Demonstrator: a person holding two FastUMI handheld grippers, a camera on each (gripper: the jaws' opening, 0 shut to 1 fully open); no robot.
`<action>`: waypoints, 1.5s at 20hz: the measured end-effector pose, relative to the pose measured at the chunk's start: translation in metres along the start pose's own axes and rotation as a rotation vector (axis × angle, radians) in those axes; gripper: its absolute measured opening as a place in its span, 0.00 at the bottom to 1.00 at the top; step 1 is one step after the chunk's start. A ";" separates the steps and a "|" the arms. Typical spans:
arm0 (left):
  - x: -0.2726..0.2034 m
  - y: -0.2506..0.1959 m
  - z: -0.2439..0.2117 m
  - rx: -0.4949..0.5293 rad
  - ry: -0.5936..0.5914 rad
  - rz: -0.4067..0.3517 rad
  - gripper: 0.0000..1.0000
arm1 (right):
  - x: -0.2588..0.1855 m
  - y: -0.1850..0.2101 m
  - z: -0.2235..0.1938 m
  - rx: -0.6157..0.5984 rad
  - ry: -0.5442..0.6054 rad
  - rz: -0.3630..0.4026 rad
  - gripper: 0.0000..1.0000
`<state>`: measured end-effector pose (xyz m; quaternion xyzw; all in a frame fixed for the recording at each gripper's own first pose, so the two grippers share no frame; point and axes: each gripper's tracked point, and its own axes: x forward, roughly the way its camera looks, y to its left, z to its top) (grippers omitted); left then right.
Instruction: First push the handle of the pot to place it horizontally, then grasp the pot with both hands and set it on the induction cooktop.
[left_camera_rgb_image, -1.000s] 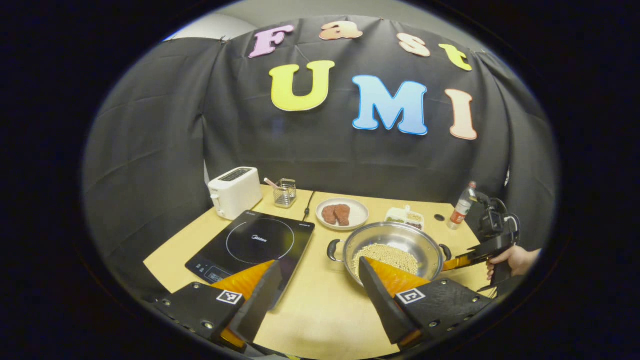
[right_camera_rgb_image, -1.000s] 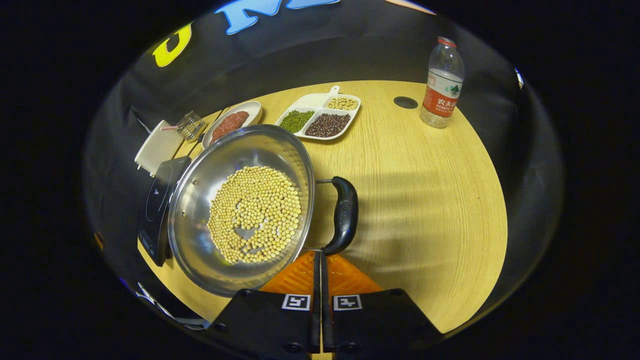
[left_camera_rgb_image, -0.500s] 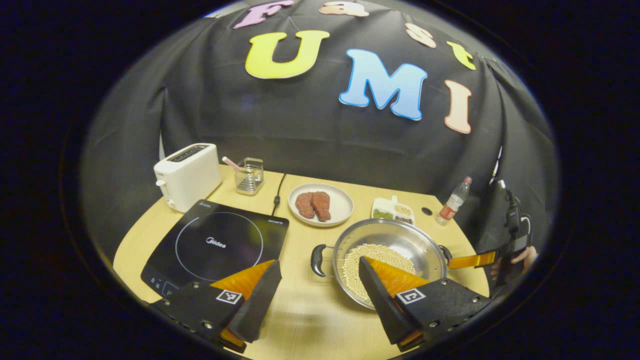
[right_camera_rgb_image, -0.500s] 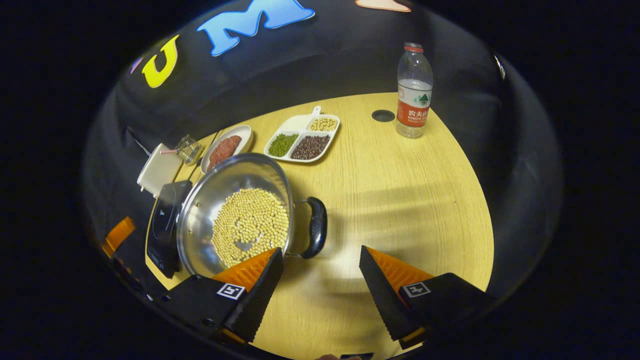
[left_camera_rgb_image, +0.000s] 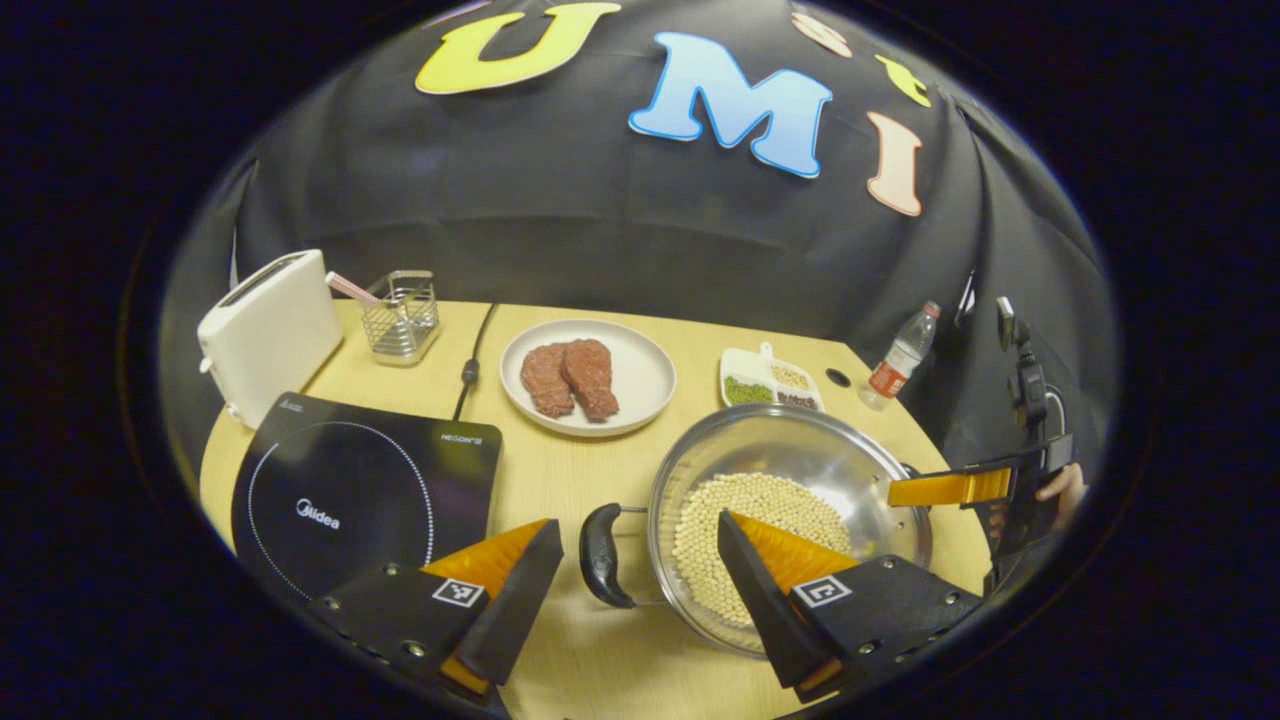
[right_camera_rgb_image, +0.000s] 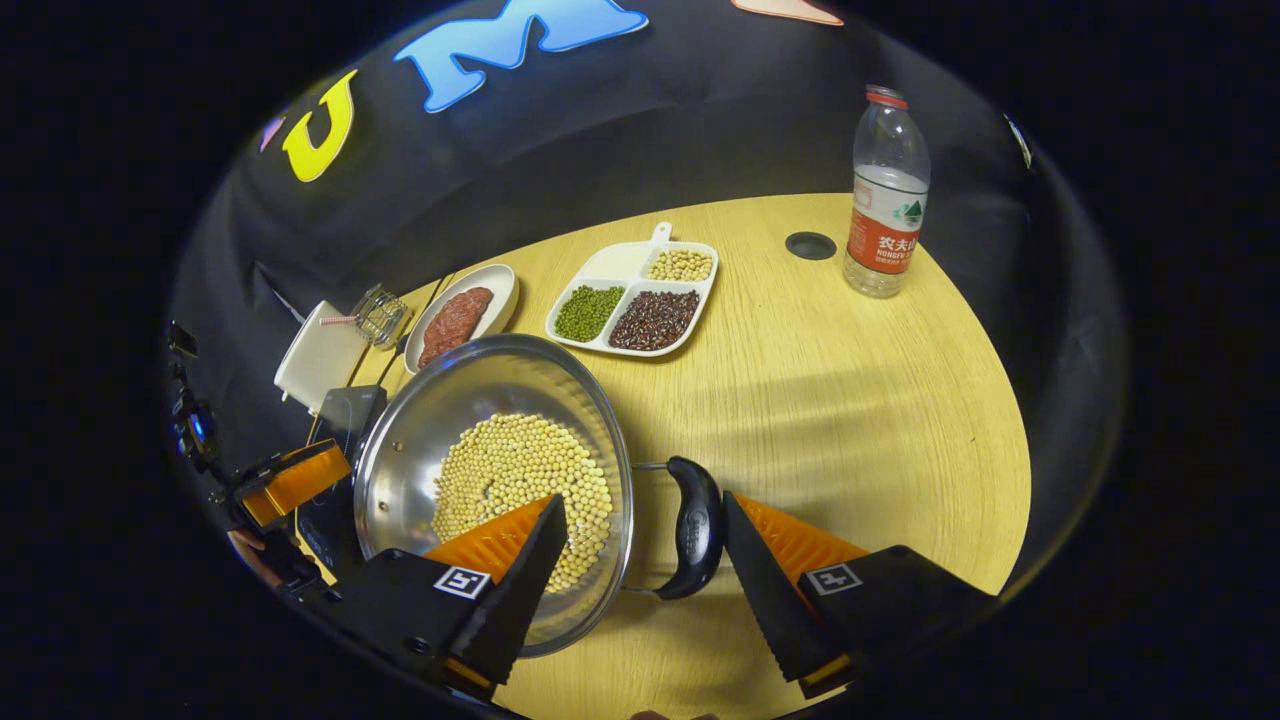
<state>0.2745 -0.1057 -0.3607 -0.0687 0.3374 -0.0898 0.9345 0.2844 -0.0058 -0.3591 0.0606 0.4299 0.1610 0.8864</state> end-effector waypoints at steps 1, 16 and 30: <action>0.008 0.002 -0.003 -0.013 0.013 -0.015 0.95 | 0.005 -0.001 0.000 -0.001 -0.001 -0.001 0.98; 0.053 -0.004 -0.038 -0.126 0.080 -0.135 0.58 | 0.039 -0.013 -0.008 0.010 -0.010 -0.079 0.75; 0.047 -0.009 -0.042 -0.142 0.133 -0.123 0.53 | 0.020 -0.011 -0.022 0.033 -0.005 -0.078 0.55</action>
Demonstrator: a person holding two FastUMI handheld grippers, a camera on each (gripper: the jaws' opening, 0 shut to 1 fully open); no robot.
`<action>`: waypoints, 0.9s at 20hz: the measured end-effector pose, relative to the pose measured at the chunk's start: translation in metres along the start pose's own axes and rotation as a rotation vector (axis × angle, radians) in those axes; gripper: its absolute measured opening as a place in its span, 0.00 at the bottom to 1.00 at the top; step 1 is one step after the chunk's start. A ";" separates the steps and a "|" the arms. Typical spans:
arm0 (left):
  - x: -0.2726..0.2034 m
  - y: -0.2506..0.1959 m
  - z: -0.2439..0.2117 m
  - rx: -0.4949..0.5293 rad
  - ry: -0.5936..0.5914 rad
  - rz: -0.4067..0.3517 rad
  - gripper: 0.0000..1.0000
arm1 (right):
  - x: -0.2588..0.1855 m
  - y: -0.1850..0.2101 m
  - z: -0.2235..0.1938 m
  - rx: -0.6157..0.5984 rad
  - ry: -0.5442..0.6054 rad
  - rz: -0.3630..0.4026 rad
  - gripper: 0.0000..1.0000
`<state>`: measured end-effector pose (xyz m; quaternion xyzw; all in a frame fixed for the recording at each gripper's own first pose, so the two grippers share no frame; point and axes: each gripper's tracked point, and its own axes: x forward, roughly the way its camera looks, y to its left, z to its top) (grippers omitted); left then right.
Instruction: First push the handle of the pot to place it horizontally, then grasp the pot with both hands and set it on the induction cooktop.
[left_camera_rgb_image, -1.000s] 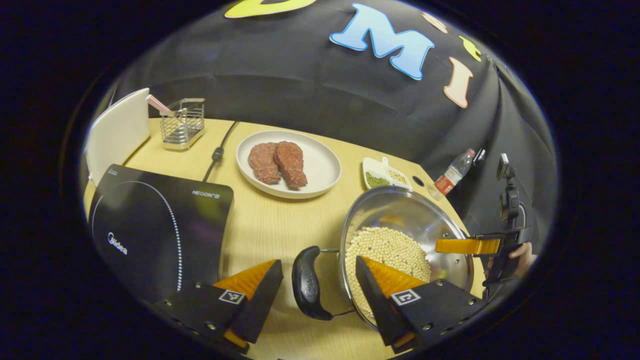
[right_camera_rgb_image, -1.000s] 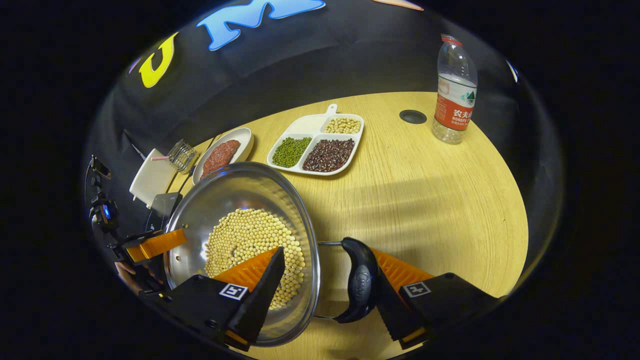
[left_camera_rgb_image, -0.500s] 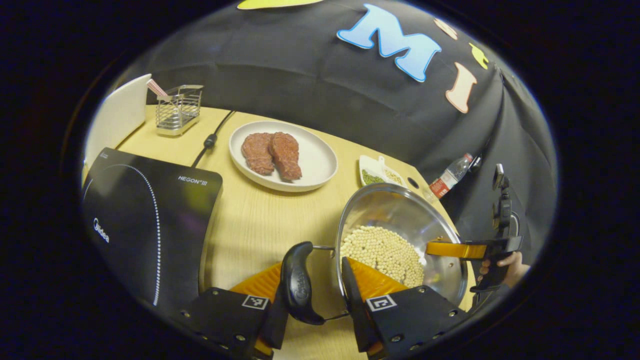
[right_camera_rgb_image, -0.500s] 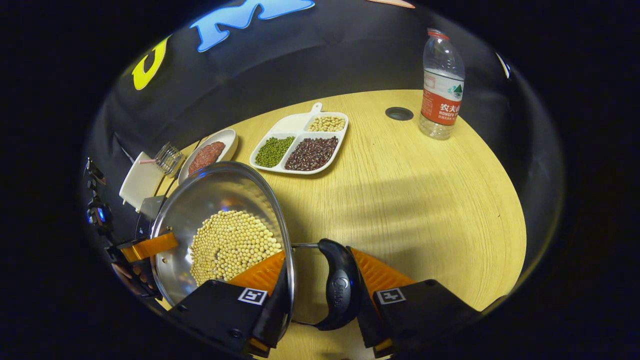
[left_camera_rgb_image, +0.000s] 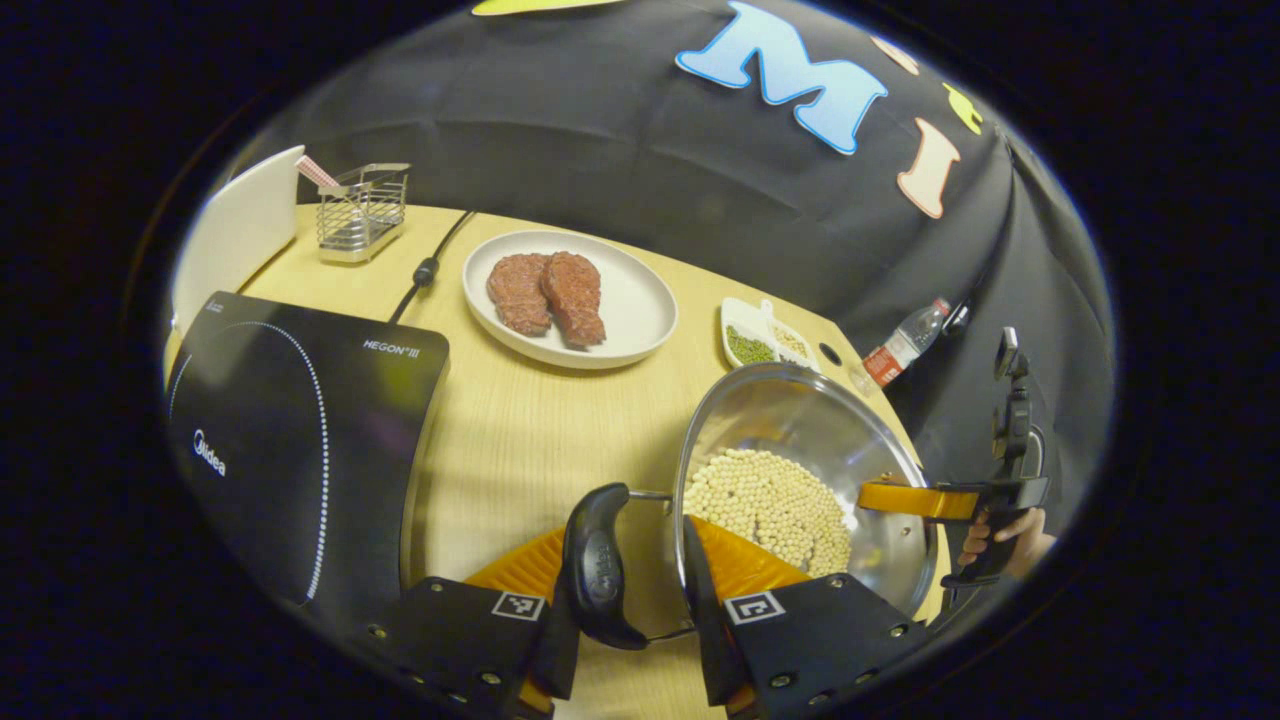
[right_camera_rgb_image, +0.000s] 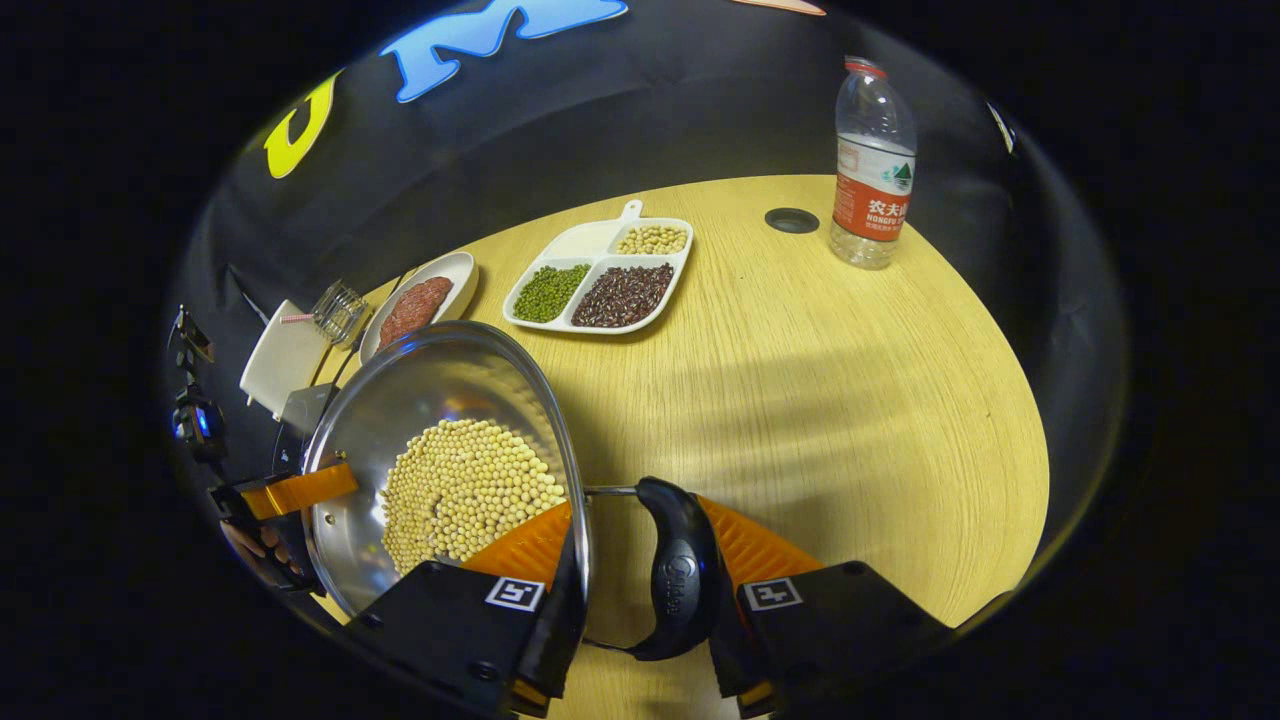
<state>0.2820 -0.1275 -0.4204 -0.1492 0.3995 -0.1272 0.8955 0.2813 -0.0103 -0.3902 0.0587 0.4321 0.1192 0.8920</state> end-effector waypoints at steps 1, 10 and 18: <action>-0.004 -0.002 0.000 0.008 0.001 -0.001 0.53 | -0.006 0.000 -0.001 -0.002 -0.006 -0.004 0.58; -0.092 -0.027 -0.022 -0.007 -0.002 -0.020 0.50 | -0.080 0.019 -0.029 -0.008 -0.014 -0.018 0.55; -0.181 -0.028 -0.028 -0.007 -0.020 -0.060 0.46 | -0.156 0.063 -0.063 0.021 -0.009 -0.060 0.55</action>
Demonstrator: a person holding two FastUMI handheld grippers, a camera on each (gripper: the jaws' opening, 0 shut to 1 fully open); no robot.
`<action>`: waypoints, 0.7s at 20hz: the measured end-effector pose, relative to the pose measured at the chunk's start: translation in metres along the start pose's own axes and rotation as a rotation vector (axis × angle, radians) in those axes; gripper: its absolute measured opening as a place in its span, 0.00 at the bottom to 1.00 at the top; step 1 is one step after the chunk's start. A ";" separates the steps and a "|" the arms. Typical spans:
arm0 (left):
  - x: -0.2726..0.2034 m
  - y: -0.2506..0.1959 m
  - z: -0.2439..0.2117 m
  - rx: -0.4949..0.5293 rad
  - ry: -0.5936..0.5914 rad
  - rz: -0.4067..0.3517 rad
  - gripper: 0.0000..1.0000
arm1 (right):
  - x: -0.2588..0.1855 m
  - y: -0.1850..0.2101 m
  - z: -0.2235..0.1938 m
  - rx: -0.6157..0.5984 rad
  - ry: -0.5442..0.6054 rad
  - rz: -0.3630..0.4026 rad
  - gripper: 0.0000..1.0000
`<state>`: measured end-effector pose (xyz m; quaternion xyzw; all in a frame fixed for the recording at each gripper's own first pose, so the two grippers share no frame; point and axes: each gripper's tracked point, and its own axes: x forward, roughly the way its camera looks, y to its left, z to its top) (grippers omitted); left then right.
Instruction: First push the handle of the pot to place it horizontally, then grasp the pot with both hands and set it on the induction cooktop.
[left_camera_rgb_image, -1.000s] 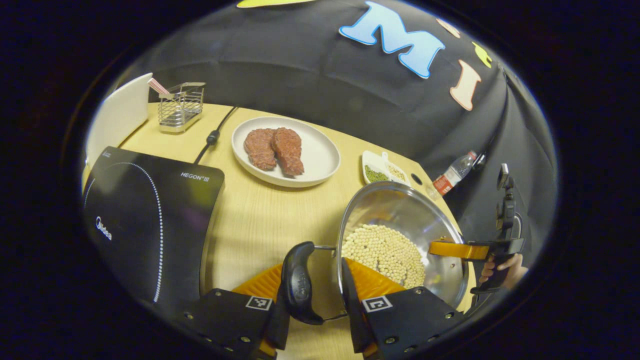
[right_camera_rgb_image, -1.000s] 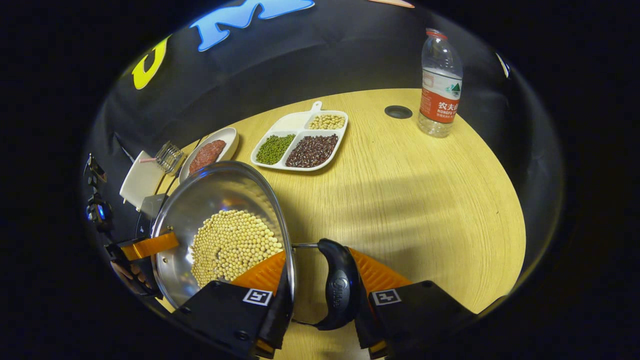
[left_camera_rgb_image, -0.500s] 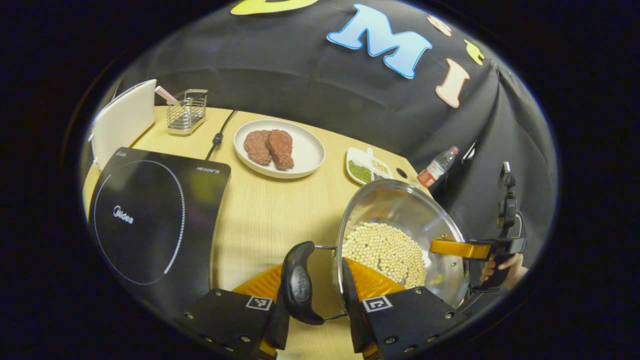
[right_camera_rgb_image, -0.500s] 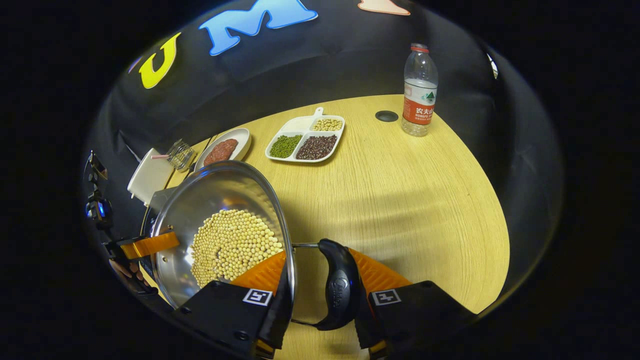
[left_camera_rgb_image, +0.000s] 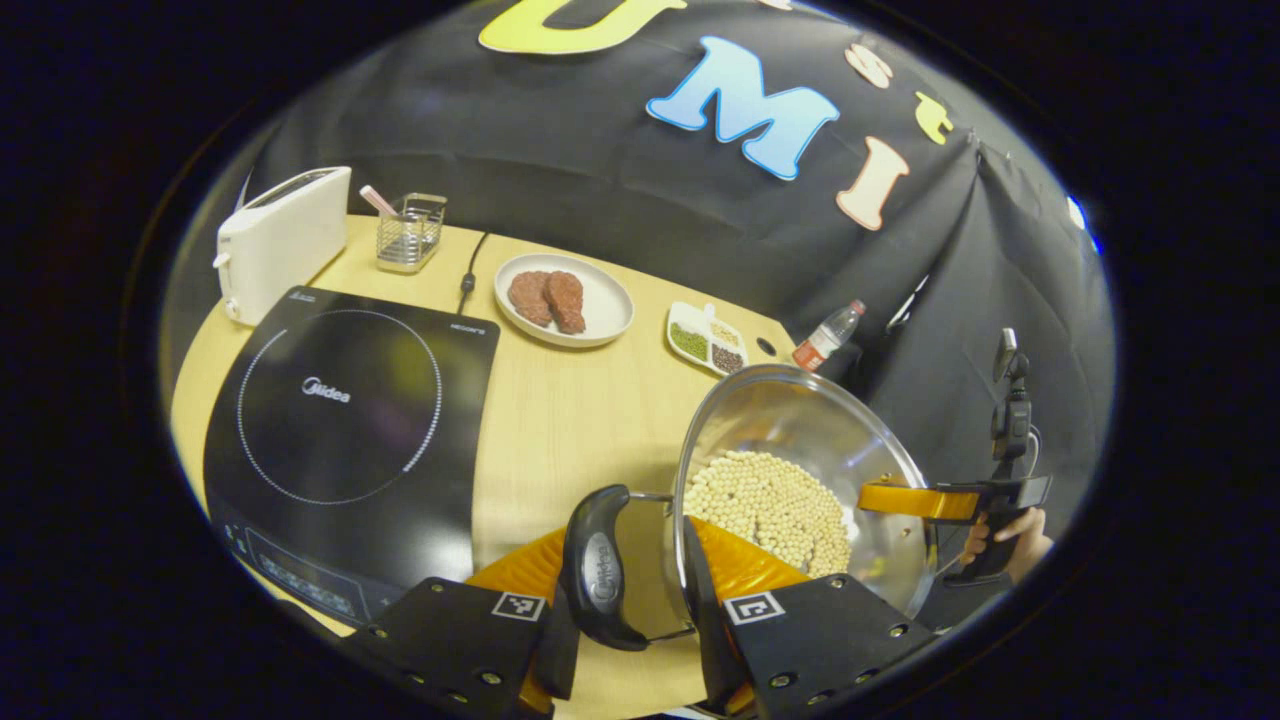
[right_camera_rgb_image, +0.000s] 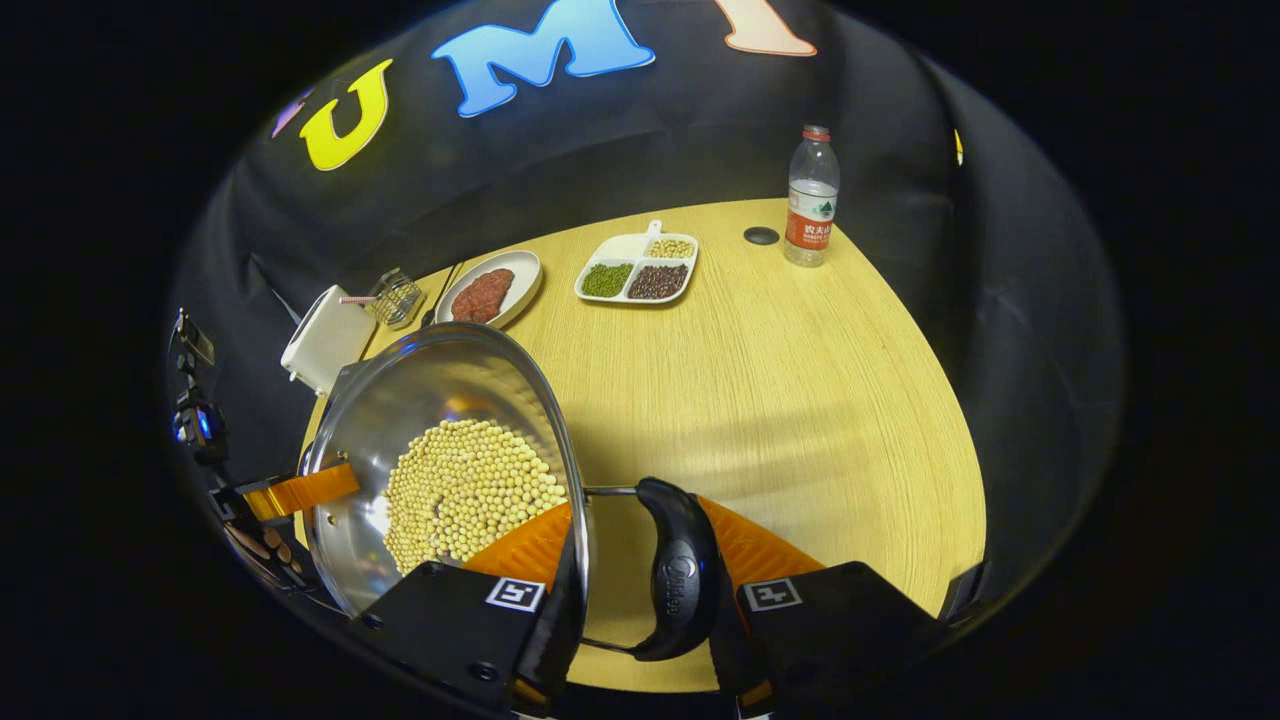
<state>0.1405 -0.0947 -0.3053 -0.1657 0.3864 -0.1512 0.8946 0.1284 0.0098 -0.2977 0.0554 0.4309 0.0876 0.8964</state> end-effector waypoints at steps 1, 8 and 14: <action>-0.009 0.004 0.000 -0.005 -0.001 -0.006 0.53 | -0.008 0.008 -0.003 0.000 -0.006 -0.003 0.55; -0.063 0.069 0.006 -0.032 -0.012 -0.007 0.48 | -0.021 0.087 -0.014 -0.028 -0.002 0.011 0.55; -0.104 0.142 0.024 -0.054 -0.042 0.023 0.46 | -0.007 0.166 -0.010 -0.078 -0.003 0.054 0.57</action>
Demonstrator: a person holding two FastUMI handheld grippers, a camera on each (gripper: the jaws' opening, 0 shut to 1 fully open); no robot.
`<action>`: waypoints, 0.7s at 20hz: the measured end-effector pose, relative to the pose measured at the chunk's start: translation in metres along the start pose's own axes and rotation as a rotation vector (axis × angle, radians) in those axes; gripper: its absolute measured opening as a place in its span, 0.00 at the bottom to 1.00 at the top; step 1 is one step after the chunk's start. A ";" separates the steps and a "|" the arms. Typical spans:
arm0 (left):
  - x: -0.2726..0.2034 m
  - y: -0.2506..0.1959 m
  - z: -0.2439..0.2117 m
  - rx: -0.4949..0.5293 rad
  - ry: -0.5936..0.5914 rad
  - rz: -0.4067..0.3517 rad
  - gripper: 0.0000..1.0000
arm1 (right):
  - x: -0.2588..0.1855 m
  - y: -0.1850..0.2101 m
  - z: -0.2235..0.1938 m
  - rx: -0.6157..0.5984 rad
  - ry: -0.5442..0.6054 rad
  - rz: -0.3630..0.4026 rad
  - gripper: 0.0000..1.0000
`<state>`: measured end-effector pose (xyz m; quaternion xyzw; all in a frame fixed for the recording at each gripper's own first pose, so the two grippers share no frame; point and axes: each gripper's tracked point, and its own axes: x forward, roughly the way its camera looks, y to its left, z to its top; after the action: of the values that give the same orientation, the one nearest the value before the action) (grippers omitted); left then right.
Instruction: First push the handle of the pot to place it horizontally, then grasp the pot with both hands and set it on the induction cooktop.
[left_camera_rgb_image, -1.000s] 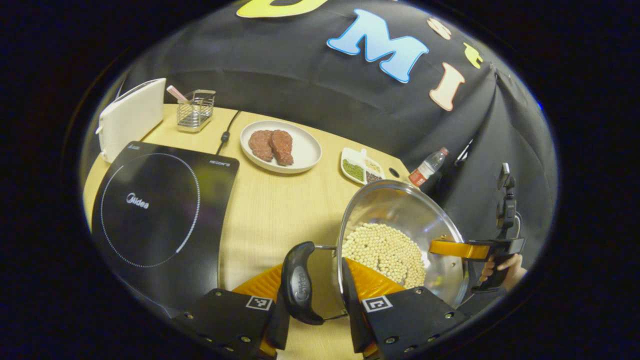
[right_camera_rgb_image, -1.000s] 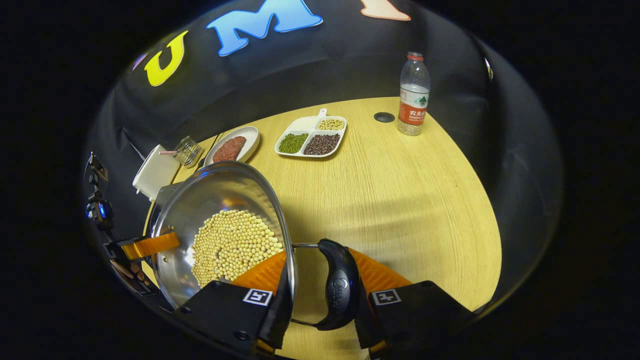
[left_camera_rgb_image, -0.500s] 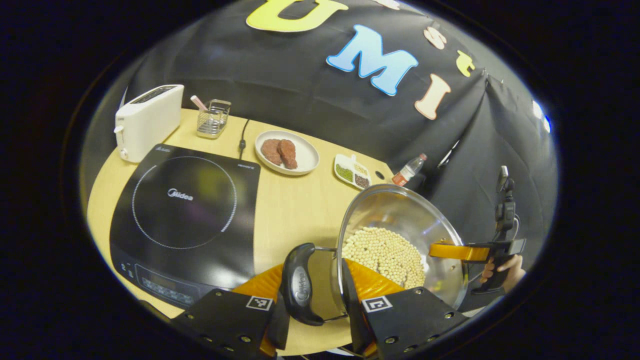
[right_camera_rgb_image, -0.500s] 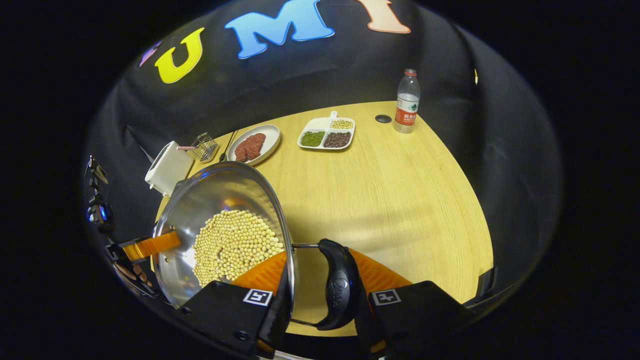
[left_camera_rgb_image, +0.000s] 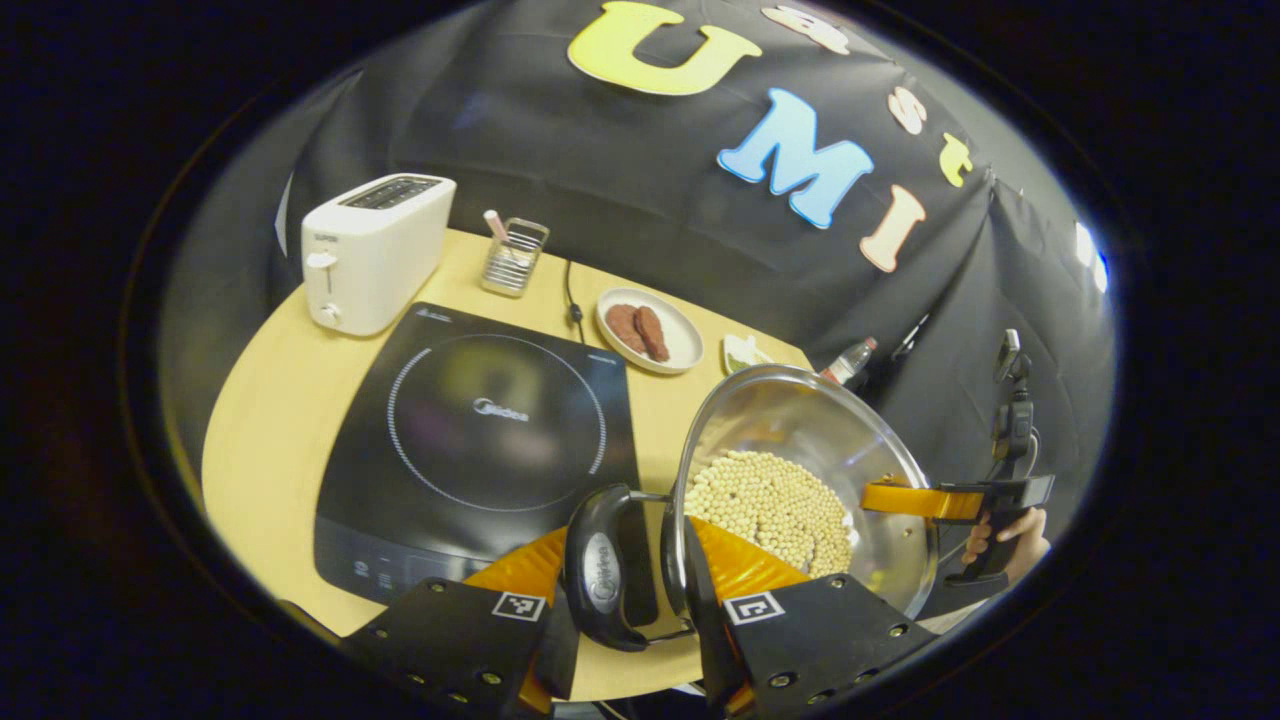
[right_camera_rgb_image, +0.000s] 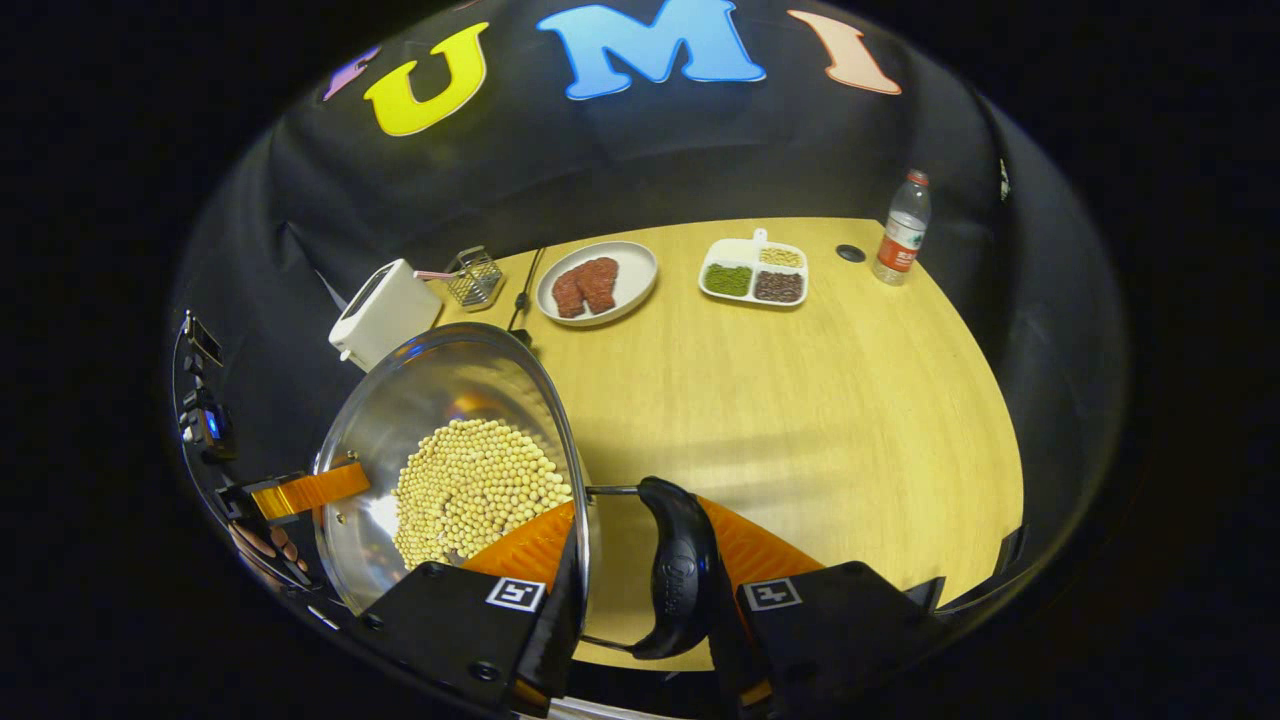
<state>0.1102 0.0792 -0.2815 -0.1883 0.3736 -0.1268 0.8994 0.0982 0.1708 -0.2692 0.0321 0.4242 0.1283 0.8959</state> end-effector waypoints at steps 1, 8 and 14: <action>-0.005 0.011 0.006 0.001 -0.007 0.005 0.53 | 0.004 0.011 0.003 -0.007 -0.004 0.006 0.58; -0.023 0.072 0.036 0.004 -0.034 0.028 0.49 | 0.031 0.072 0.022 -0.025 -0.010 0.027 0.54; -0.016 0.120 0.064 0.025 -0.042 0.075 0.46 | 0.072 0.107 0.035 -0.001 0.008 0.060 0.54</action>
<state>0.1556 0.2078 -0.2824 -0.1653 0.3600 -0.0937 0.9134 0.1466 0.2941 -0.2832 0.0439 0.4267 0.1553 0.8899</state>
